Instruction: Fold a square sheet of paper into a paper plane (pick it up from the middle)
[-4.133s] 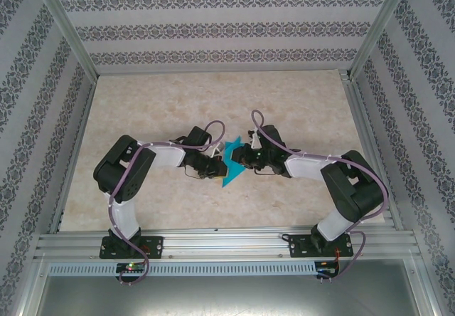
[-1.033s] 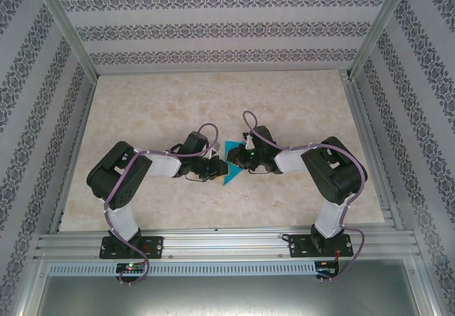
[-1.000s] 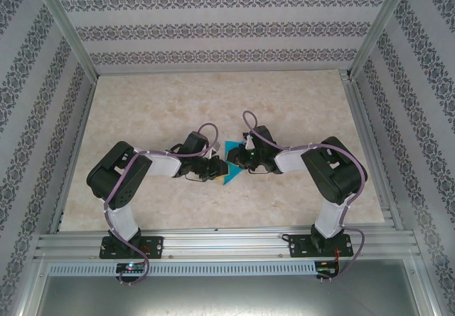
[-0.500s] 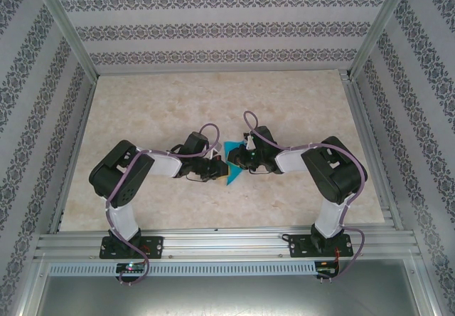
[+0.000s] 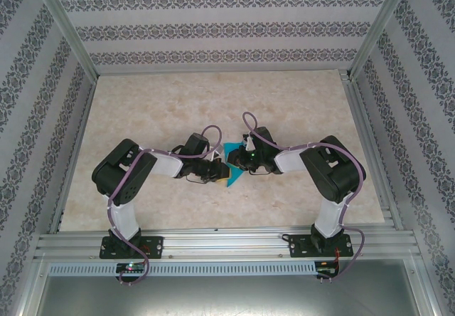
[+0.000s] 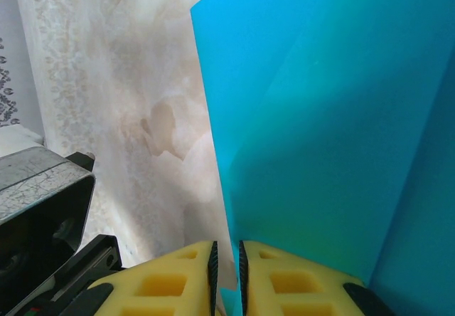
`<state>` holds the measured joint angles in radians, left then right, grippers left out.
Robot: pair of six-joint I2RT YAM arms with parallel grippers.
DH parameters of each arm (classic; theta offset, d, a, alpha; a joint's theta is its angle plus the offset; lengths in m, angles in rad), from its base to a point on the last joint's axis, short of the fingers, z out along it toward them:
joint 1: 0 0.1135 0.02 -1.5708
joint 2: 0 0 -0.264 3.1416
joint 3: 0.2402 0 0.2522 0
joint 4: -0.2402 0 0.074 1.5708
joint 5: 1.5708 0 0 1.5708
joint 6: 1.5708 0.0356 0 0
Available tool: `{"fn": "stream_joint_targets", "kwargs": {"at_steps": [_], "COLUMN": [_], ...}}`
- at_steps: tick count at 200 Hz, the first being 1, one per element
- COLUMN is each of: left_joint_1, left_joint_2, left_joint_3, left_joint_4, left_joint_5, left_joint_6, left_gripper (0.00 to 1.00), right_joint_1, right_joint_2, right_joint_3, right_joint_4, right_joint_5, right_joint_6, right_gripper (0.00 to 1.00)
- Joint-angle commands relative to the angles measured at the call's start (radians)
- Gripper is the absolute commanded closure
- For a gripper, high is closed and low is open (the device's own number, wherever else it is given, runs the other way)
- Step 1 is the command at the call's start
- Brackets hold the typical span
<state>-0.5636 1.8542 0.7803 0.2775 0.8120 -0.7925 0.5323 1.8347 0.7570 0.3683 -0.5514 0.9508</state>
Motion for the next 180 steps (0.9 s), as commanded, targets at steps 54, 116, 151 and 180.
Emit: {"fn": "stream_joint_targets", "kwargs": {"at_steps": [54,116,151,180], "left_joint_1": [-0.02,-0.056,-0.064,-0.064], "left_joint_2": [-0.063,-0.05,-0.024,-0.059], "left_joint_3": [-0.009,-0.027,-0.027,-0.057], "left_joint_4": [-0.032,-0.082,-0.1,-0.073], "left_joint_5": [-0.003,0.012,0.037,0.023], "left_joint_6": [0.006,0.083,0.114,0.085], "left_gripper": [0.84,0.95,0.91,0.79], "right_joint_1": [0.009,0.011,0.011,0.014], "right_joint_2": [0.009,0.019,0.021,0.021], "right_joint_3": [-0.036,-0.039,-0.042,-0.046], "right_joint_4": [-0.031,-0.031,-0.032,-0.036], "right_joint_5": [-0.004,0.002,0.004,0.002], "right_joint_6": [-0.027,-0.029,-0.03,-0.032], "right_gripper": [0.82,0.82,0.82,0.82]}}
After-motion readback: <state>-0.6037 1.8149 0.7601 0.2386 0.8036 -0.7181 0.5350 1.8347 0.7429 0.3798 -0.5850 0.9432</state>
